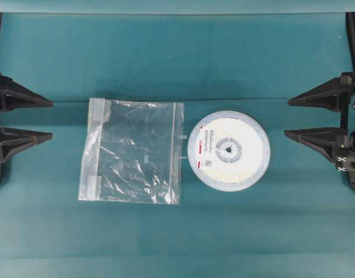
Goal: Take out the reel from the clear zip bag.
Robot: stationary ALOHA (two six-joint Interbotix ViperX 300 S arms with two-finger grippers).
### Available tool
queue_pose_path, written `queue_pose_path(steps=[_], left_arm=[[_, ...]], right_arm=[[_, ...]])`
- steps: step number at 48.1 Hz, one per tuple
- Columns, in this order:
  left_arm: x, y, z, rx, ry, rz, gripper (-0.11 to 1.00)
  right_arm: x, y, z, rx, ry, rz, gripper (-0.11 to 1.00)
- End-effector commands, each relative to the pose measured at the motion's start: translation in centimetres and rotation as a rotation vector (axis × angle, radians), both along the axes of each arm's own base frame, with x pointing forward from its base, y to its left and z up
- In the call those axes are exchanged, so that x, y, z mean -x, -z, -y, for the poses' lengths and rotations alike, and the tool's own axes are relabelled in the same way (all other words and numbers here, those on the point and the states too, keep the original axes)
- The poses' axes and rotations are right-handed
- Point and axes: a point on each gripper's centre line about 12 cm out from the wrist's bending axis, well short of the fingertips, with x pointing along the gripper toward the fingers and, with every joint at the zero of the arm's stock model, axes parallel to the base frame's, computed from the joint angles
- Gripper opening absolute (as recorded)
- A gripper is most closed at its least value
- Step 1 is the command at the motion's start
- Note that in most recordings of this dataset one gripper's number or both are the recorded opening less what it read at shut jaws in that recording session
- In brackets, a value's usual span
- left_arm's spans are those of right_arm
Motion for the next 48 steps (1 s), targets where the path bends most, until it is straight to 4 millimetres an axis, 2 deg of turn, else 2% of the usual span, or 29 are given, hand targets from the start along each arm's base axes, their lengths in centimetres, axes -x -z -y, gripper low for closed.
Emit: queue_pose_path(steps=[1, 48], left_arm=[[-0.2, -1.07, 0.0, -0.007, 0.002, 0.027, 0.89], [-0.17, -1.08, -0.02, -0.007, 0.001, 0.027, 0.89]], right_arm=[[-0.19, -0.73, -0.09, 0.006, -0.008, 0.021, 0.86], [0.43, -1.33, -0.03, 0.004, -0.005, 0.054, 0.86]])
